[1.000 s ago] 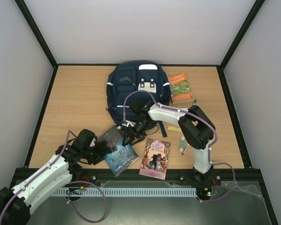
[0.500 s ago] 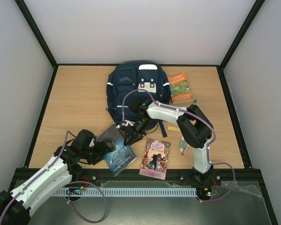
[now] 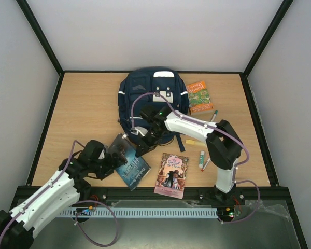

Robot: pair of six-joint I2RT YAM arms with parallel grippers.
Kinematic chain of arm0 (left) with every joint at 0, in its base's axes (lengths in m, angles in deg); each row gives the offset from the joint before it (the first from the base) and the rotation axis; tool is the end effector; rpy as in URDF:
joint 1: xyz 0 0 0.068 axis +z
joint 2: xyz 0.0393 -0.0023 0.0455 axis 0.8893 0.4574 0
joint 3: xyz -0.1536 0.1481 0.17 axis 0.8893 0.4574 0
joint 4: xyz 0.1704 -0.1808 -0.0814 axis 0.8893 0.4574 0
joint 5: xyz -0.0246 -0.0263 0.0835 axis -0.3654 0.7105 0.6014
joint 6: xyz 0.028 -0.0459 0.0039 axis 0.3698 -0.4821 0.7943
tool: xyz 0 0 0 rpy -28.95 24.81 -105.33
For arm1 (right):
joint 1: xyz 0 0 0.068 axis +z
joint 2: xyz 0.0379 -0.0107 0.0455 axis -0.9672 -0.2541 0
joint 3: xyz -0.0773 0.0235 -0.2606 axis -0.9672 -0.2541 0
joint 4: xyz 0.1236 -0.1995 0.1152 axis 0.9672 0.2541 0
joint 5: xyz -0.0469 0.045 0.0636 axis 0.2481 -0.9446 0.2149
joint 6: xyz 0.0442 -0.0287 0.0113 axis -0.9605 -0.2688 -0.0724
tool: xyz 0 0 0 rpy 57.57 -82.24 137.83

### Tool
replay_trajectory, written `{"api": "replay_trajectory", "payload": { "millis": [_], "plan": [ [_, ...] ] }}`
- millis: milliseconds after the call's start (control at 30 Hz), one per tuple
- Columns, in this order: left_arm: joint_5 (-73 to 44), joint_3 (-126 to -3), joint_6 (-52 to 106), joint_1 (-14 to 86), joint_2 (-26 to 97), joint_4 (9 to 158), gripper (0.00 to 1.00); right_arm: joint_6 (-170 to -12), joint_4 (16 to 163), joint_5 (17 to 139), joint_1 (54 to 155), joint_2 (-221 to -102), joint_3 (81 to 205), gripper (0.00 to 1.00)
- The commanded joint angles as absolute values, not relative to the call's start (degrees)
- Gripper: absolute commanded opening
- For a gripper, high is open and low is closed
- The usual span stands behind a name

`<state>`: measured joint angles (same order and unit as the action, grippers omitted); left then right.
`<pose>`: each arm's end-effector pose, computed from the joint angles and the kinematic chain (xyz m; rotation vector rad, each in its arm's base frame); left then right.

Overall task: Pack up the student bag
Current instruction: Pick up the book from the center of the board.

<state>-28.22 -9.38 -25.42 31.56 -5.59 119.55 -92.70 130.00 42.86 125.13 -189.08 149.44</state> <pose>0.0963 -0.0739 0.1622 -0.5891 2.7050 -1.0725 0.2316 0.3121 0.2174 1.2112 -2.5789 -1.2528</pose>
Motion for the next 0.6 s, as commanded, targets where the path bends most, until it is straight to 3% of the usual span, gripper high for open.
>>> {"api": "replay_trajectory", "payload": {
  "millis": [0,267,567],
  "plan": [
    [-24.12,-18.29,-17.23,31.49,-1.16,124.89,0.84,-83.94,127.52,41.40,126.30,-179.91,154.34,0.01],
    [-15.81,-43.38,0.28,31.56,6.63,131.04,0.87,-71.40,135.31,46.18,122.66,-172.42,157.29,0.01],
    [-24.42,-51.88,13.02,31.57,9.37,122.10,0.87,-64.86,137.77,54.78,116.27,-165.95,154.62,0.01]
  ]
}}
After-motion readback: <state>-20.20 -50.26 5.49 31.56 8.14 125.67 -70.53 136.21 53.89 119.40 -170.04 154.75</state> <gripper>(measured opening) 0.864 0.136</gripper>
